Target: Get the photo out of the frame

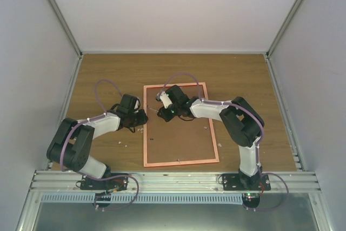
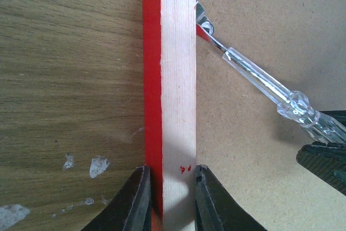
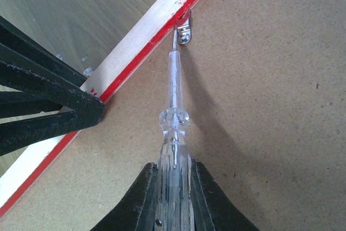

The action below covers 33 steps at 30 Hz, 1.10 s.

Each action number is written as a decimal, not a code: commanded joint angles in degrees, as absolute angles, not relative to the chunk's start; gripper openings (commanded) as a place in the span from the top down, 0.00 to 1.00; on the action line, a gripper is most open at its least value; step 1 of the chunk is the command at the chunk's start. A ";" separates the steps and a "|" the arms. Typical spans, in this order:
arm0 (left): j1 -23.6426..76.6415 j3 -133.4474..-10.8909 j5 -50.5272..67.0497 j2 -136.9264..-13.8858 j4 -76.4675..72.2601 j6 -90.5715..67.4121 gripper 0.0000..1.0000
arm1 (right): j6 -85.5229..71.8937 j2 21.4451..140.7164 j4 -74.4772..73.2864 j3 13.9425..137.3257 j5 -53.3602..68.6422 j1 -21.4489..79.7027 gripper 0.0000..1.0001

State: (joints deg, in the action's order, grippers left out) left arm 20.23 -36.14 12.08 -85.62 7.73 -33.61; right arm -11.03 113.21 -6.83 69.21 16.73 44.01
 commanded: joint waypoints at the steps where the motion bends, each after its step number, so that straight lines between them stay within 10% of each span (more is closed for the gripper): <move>1: 21.04 -34.49 13.93 -84.51 6.24 -34.38 0.91 | -13.19 114.63 -7.30 70.66 11.55 43.29 1.00; 33: 20.92 -27.39 10.85 -76.24 3.35 -48.39 0.95 | -17.12 100.86 -4.10 61.41 2.98 43.28 0.99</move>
State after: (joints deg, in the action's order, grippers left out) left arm 20.60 -29.74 11.20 -79.66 4.95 -40.75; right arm -16.38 103.94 -6.00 63.53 5.39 43.70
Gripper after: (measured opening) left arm 0.192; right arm 0.122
